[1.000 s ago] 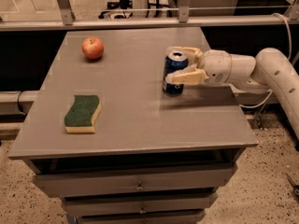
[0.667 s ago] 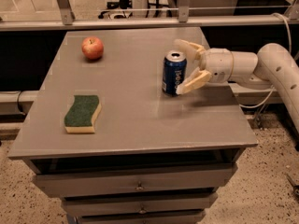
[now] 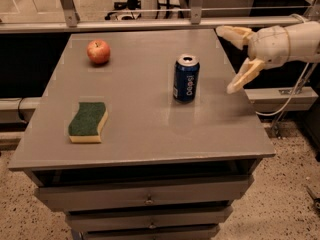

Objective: Place pepsi can upright

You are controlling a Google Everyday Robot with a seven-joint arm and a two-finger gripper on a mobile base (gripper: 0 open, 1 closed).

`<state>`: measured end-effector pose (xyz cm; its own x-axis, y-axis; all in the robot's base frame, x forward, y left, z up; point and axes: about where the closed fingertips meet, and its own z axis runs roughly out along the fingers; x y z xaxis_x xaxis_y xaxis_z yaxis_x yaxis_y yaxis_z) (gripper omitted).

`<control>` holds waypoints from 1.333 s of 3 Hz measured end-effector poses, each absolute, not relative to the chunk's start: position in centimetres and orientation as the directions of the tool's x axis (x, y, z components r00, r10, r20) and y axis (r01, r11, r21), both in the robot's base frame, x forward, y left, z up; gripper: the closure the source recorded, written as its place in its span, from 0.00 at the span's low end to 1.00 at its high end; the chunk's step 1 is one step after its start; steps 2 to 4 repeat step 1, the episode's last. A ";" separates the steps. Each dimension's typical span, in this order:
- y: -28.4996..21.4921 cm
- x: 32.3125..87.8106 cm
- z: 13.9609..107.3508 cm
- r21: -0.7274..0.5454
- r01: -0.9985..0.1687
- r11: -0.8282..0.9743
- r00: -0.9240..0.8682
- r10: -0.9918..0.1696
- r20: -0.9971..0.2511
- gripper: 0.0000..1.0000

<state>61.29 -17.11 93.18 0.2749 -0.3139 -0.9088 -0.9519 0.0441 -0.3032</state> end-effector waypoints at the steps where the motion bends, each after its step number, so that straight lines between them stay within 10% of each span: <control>1: -20.1 61.4 95.2 -0.351 -0.934 0.069 0.306 -0.351 -0.885 0.00; 4: -20.1 61.4 95.2 -0.351 -0.934 0.069 0.306 -0.351 -0.885 0.00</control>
Offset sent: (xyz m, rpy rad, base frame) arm 0.0000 0.0000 0.0000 0.0000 0.0000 0.0000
